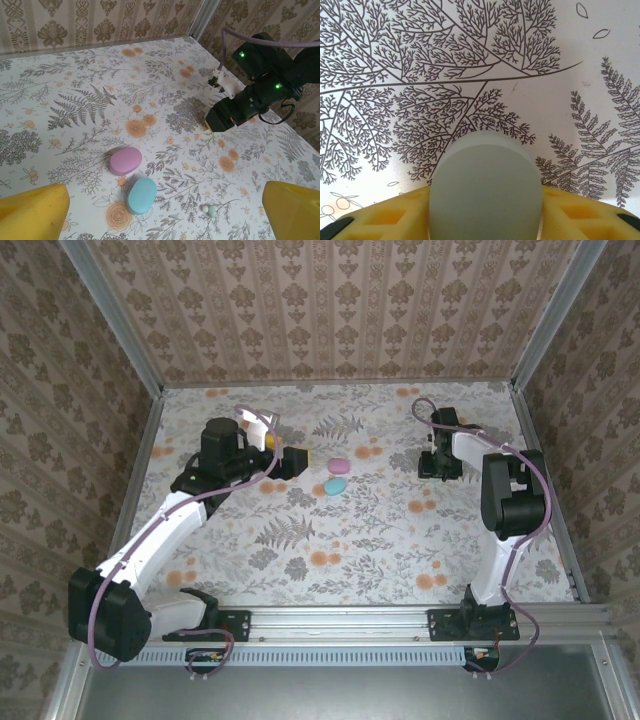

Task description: Insert the wireless bluetooth earbuds into the charging case

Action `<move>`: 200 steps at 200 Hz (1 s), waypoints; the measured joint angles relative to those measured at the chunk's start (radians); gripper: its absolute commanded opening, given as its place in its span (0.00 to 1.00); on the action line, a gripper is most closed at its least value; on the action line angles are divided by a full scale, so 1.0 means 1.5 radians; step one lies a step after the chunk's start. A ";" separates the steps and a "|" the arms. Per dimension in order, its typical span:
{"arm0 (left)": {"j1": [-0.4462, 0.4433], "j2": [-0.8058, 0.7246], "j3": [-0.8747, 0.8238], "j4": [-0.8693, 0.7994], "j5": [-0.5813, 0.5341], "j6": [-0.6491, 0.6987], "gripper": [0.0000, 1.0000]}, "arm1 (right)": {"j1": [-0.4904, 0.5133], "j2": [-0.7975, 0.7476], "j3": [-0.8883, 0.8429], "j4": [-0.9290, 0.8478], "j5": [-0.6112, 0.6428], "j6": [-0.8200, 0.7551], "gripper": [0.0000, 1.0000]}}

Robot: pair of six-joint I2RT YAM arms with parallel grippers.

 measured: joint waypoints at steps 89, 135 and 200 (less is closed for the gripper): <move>0.000 0.005 0.008 -0.005 -0.005 -0.011 1.00 | 0.009 -0.031 -0.035 0.043 -0.011 -0.009 0.36; 0.011 0.053 0.049 -0.017 0.021 -0.055 0.81 | 0.112 -0.264 -0.140 0.137 -0.113 -0.095 0.34; 0.018 0.111 0.084 0.039 0.185 -0.173 0.47 | 0.232 -0.533 -0.240 0.324 -0.279 -0.180 0.32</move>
